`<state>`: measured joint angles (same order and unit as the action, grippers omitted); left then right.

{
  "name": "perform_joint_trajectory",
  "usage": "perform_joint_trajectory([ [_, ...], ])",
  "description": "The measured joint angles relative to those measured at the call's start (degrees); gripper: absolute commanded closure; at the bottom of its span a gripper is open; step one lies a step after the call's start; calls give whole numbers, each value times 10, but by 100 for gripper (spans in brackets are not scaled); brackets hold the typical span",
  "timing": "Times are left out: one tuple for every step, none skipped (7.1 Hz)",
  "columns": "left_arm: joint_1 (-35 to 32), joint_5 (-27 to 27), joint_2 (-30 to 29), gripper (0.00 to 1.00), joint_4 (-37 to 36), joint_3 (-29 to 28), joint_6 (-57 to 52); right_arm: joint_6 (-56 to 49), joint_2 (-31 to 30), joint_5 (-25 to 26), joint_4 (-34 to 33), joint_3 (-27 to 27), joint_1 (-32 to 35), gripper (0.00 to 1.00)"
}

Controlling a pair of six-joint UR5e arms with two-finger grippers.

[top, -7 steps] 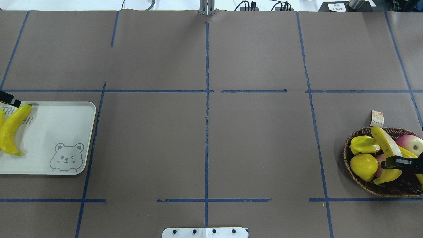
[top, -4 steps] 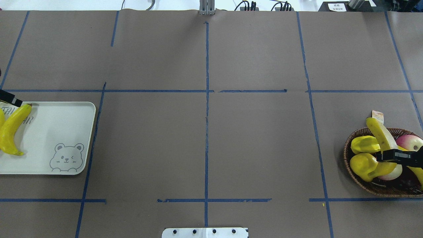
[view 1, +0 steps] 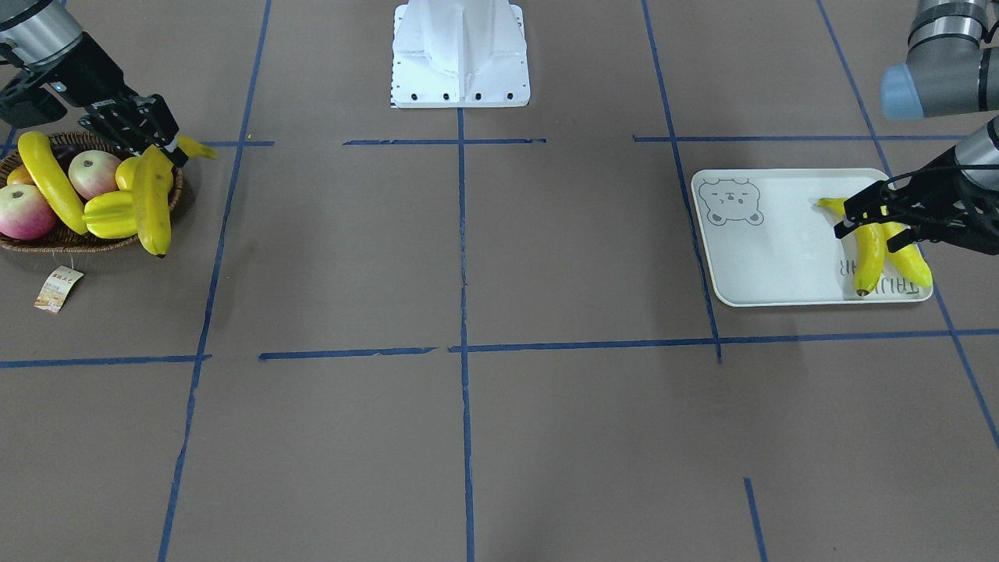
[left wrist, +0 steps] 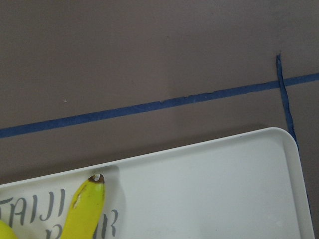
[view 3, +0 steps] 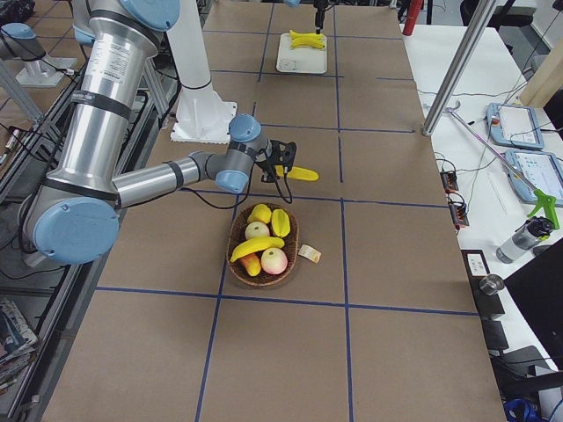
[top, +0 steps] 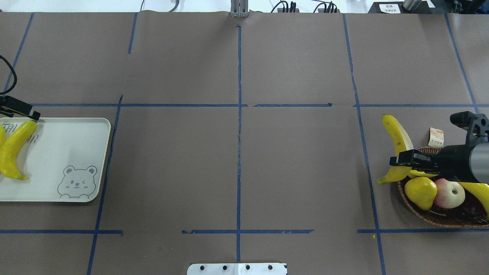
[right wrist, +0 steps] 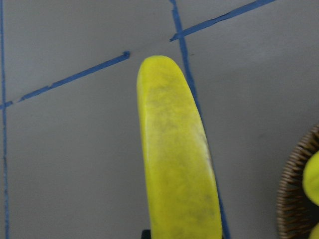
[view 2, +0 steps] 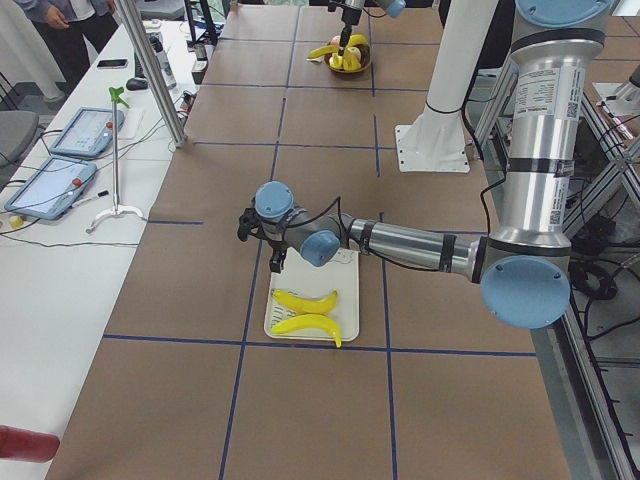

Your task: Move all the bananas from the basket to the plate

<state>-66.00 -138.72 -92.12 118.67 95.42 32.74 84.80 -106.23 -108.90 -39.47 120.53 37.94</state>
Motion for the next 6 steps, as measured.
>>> perform_joint_trajectory([
  [17,0,-14,0,0,11,42,23,28,30,-1,-1,-26,98],
  [35,1,-28,0,0,22,86,39,65,65,-18,-3,-53,97],
  [50,1,-43,0,0,34,123,46,116,84,-68,-5,-69,97],
  [64,1,-62,0,-1,47,164,51,185,93,-148,-5,-82,96],
  [80,1,-87,0,-2,55,212,60,261,107,-235,-7,-103,96],
  [105,3,-119,0,-2,58,266,76,323,134,-295,-13,-130,96],
])
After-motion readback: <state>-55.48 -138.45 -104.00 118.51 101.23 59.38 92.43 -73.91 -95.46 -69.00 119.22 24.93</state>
